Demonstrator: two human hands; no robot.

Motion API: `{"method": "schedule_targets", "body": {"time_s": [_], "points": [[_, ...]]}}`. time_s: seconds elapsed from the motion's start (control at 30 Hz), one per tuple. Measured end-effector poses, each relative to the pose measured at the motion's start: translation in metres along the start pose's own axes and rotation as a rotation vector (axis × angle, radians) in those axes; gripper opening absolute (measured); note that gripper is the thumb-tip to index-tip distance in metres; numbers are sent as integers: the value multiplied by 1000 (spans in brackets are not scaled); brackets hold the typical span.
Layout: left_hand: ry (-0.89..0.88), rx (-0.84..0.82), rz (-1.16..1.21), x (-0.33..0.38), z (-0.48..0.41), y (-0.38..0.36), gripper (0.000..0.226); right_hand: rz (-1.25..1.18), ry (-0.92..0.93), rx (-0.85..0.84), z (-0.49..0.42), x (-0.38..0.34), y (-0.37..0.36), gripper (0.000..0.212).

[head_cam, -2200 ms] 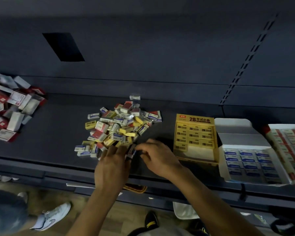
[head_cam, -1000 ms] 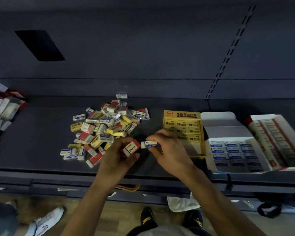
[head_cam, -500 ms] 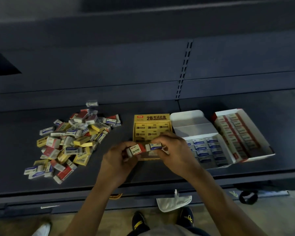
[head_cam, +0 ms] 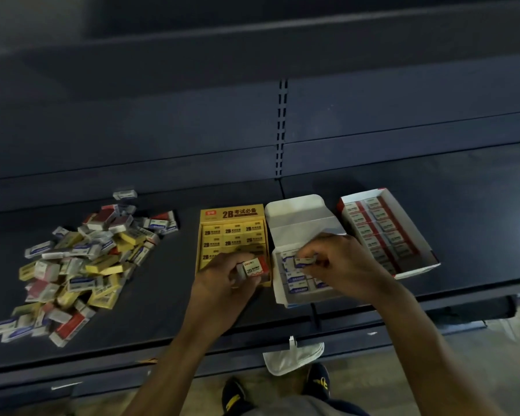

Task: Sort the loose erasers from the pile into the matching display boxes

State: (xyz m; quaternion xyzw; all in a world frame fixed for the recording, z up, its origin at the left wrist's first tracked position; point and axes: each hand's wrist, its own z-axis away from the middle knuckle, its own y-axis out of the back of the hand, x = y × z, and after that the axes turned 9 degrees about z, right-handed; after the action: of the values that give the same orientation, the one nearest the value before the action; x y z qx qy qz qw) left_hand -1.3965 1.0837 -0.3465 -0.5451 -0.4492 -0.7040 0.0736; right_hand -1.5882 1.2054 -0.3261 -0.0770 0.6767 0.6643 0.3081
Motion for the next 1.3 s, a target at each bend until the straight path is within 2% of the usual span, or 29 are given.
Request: {"method": "schedule_targets", "body": {"time_s": [0.17, 0.4, 0.67, 0.9, 1.17, 1.3], "points": [[-23, 9, 8, 4, 0, -10, 28, 4, 15, -133, 3, 13, -3, 19], [-59, 8, 16, 3, 3, -17, 28, 114, -56, -297, 8, 22, 7, 17], [-87, 5, 17, 1, 2, -19, 29, 158, -73, -344, 5, 17, 7, 6], [-137, 12, 17, 4, 0, -21, 28, 223, -21, -379, 3, 13, 5, 9], [-196, 5, -6, 5, 0, -26, 30, 164, 51, -483, -3, 5, 0, 32], [-203, 7, -4, 5, 0, -25, 31, 158, 62, -523, -4, 3, 4, 36]]}}
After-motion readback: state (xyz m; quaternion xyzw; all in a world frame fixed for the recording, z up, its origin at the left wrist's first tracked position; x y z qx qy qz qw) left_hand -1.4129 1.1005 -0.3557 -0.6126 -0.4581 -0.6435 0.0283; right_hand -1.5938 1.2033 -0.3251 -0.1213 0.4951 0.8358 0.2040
